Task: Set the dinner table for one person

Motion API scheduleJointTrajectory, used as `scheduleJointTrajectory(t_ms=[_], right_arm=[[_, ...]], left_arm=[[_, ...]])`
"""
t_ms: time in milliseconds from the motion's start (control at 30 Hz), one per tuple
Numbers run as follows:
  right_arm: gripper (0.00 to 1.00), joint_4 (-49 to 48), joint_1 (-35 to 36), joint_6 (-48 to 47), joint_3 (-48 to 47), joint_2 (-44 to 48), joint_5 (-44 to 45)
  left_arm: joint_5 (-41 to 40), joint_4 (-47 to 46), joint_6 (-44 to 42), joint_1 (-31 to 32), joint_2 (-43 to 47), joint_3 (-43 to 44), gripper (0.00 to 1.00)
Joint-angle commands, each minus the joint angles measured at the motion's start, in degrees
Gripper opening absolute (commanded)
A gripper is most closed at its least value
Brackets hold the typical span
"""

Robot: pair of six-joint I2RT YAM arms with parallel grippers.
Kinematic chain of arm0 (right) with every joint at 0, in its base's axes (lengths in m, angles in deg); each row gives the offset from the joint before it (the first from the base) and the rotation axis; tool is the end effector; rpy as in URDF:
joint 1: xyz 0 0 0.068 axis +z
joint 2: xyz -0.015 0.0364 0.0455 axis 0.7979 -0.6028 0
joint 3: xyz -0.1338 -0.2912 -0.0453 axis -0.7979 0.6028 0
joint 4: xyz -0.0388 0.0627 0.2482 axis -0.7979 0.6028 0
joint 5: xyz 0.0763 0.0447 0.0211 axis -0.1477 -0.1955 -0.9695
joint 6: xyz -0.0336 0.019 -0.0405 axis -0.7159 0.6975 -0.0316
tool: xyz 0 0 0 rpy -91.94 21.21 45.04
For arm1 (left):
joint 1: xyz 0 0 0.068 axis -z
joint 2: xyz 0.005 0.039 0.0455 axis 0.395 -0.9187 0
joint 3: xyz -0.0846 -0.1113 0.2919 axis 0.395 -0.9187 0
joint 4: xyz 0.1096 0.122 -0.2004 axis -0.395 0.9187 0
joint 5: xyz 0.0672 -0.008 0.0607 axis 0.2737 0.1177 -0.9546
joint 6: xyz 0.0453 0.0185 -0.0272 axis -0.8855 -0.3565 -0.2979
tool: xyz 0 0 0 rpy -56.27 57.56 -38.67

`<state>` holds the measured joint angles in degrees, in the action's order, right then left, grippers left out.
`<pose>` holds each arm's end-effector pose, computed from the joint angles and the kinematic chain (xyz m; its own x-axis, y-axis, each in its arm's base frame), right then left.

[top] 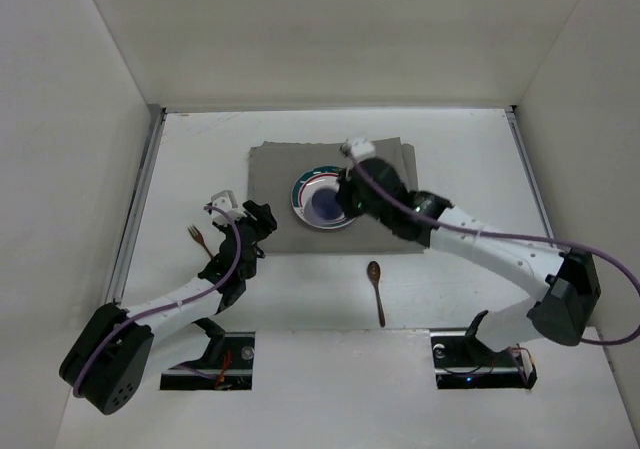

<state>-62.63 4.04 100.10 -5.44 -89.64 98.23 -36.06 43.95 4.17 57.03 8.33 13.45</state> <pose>0.1791 0.2563 0.3598 -0.5083 -0.2578 -0.8217 -0.5627 0.8217 0.0902 0.1579 -0.0792 0.2449 -0.0505 -0.4960 -0.8668 -0.0512 0.8681 -0.4938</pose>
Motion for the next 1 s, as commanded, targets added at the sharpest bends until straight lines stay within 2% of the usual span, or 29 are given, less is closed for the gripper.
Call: scheduleJointTrajectory(t_ms=[0,167,367,667,967], right_arm=[[0.05,-11.06,-12.77,0.94,-7.07,-0.75,2.73],[0.06,-8.78,-26.32,1.20,-17.53,-12.53,2.56],[0.06,-2.90,-33.63,0.24,-24.92,-22.38,1.59],[0.07,4.05,-35.83,-2.14,-28.71,-26.43,1.41],[0.08,4.67,-36.18,-2.67,-29.50,-30.48,0.88]], left_arm=[[-1.25,-1.68,0.18,0.30,0.42,-0.16,0.53],[-1.34,-1.68,-0.08,0.48,2.09,-0.51,0.53],[-1.16,-1.68,0.18,0.74,0.69,-0.07,0.53],[-0.99,-1.85,0.36,0.13,-0.54,0.11,0.53],[-0.72,-1.68,0.53,-0.32,-0.90,0.19,0.53]])
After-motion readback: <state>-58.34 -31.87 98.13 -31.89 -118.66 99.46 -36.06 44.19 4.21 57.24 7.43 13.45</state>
